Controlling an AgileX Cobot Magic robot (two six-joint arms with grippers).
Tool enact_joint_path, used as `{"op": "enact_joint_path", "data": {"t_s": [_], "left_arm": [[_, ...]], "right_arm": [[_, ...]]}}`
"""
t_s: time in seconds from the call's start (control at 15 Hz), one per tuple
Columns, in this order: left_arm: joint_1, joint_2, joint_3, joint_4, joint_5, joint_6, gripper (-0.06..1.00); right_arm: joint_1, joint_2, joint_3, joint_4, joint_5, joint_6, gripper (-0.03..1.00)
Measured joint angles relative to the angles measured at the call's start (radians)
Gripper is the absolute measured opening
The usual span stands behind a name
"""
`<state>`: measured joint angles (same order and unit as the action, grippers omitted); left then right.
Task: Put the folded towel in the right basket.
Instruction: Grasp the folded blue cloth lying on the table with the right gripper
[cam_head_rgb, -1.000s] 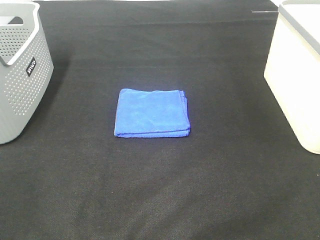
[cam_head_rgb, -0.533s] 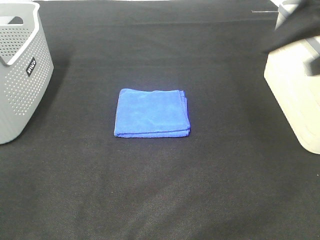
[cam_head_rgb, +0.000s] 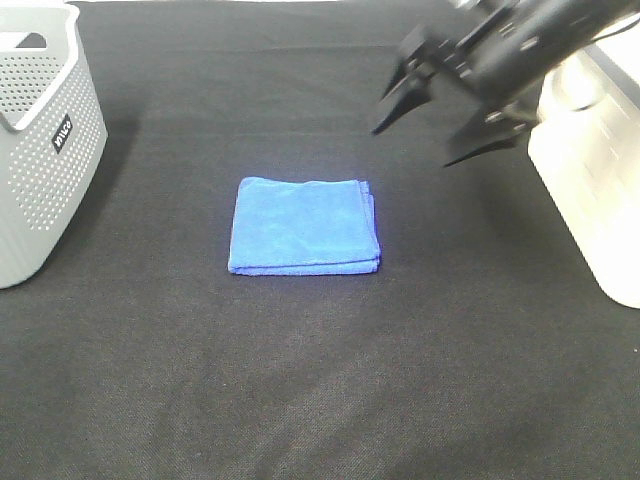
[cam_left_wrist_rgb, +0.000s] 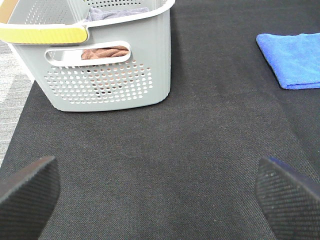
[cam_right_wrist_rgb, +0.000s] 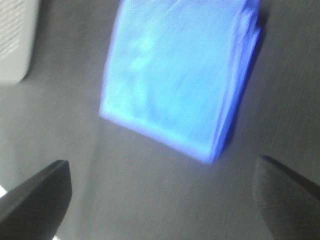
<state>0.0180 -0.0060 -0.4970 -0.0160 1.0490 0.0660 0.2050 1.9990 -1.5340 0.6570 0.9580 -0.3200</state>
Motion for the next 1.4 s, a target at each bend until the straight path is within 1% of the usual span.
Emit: {"op": "enact_joint_path", "data": {"t_s": [0.2, 0.33, 0.4, 0.53, 0.73, 0.87, 0.93, 1.0, 1.07, 1.13, 1.2, 1.27, 1.33, 1.4], "left_arm": [[0.0, 0.0, 0.0, 0.0, 0.0, 0.0, 0.99], [0.0, 0.0, 0.0, 0.0, 0.0, 0.0, 0.99], [0.0, 0.0, 0.0, 0.0, 0.0, 0.0, 0.99], [0.0, 0.0, 0.0, 0.0, 0.0, 0.0, 0.99], [0.0, 0.0, 0.0, 0.0, 0.0, 0.0, 0.99], [0.0, 0.0, 0.0, 0.0, 0.0, 0.0, 0.99], [0.0, 0.0, 0.0, 0.0, 0.0, 0.0, 0.99], [0.0, 0.0, 0.0, 0.0, 0.0, 0.0, 0.99], [0.0, 0.0, 0.0, 0.0, 0.0, 0.0, 0.99], [0.0, 0.0, 0.0, 0.0, 0.0, 0.0, 0.99], [0.0, 0.0, 0.0, 0.0, 0.0, 0.0, 0.99], [0.0, 0.0, 0.0, 0.0, 0.0, 0.0, 0.99], [0.0, 0.0, 0.0, 0.0, 0.0, 0.0, 0.99], [0.0, 0.0, 0.0, 0.0, 0.0, 0.0, 0.99]], "right_arm": [[-0.001, 0.219, -0.17, 0.002, 0.017, 0.044, 0.95], [-0.001, 0.332, -0.272, -0.012, 0.059, 0.075, 0.95], [-0.001, 0.361, -0.297, -0.02, 0.066, 0.083, 0.95], [-0.001, 0.401, -0.317, -0.023, 0.066, 0.104, 0.95], [-0.003, 0.444, -0.329, -0.014, 0.069, 0.106, 0.95], [0.002, 0.465, -0.339, 0.03, 0.069, 0.106, 0.94], [0.017, 0.483, -0.343, 0.071, 0.064, 0.106, 0.92], [0.017, 0.483, -0.343, 0.071, 0.064, 0.106, 0.92], [0.044, 0.502, -0.349, 0.12, 0.056, 0.103, 0.89], [0.083, 0.521, -0.352, 0.167, 0.049, 0.096, 0.85], [0.123, 0.534, -0.353, 0.207, 0.038, 0.092, 0.78], [0.151, 0.541, -0.353, 0.212, 0.021, 0.09, 0.67], [0.167, 0.548, -0.353, 0.199, 0.007, 0.089, 0.5], [0.171, 0.555, -0.352, 0.186, 0.001, 0.089, 0.25]]}}
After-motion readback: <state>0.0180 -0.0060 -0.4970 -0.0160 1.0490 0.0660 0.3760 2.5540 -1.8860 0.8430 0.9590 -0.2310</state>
